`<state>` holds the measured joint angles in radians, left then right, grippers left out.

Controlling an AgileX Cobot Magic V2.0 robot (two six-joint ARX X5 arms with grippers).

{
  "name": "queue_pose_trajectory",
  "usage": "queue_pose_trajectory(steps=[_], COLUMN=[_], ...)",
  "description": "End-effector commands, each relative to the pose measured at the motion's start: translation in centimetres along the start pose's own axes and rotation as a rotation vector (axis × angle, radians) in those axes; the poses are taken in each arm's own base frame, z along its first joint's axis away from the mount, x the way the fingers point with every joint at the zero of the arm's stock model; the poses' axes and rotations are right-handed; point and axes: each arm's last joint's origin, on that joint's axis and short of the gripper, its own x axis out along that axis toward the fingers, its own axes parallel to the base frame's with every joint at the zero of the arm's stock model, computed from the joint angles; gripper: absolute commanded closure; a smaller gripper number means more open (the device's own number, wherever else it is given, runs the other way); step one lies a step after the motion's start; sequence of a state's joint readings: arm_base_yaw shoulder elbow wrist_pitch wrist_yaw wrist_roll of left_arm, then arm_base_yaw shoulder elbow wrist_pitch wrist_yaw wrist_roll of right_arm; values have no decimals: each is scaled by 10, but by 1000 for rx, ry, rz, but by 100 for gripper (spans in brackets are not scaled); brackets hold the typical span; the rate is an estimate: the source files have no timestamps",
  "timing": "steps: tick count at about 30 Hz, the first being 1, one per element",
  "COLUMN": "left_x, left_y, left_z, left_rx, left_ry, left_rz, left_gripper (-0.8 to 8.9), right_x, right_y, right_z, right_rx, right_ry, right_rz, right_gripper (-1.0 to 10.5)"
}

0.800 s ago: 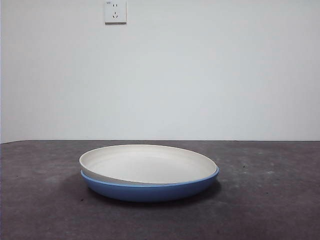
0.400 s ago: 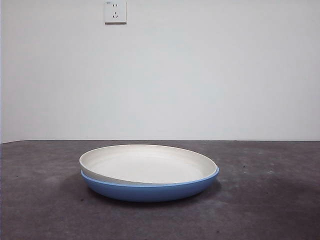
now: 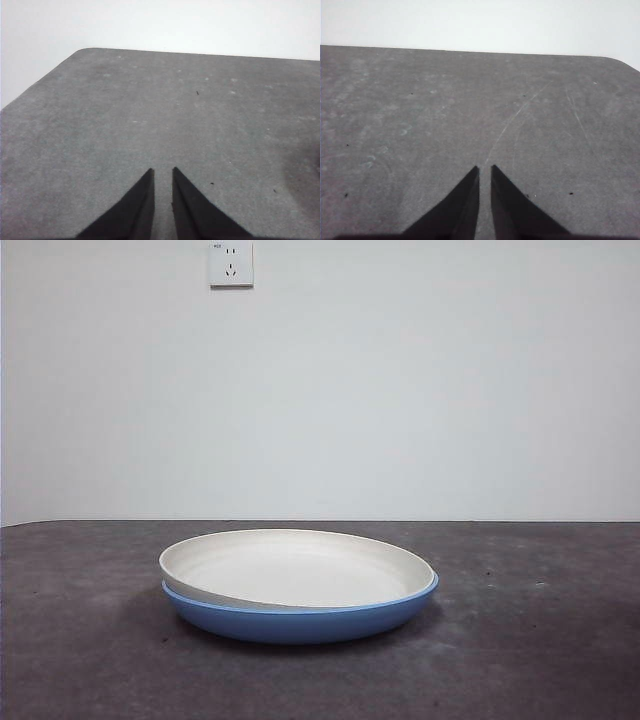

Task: Pick up the white plate, put it on the blue plate, put it on desk

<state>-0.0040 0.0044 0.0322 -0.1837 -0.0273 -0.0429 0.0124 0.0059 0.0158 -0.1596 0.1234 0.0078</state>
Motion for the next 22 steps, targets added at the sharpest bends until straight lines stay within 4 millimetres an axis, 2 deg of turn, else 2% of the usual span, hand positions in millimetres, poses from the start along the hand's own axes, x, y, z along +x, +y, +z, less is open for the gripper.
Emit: queue_pose_trajectory(steps=[1, 9, 22], left_x=[2, 2, 2], left_y=[0, 0, 0], left_z=[-7, -7, -7], left_rx=[9, 9, 9], left_ry=[24, 24, 24], left_rz=[4, 4, 4], left_gripper=[756, 756, 756], right_x=[0, 0, 0], right_y=[1, 4, 4], right_z=[-3, -3, -1], right_rx=[18, 28, 44], right_ry=[13, 25, 2], right_rz=[23, 131, 140], right_gripper=[911, 911, 911])
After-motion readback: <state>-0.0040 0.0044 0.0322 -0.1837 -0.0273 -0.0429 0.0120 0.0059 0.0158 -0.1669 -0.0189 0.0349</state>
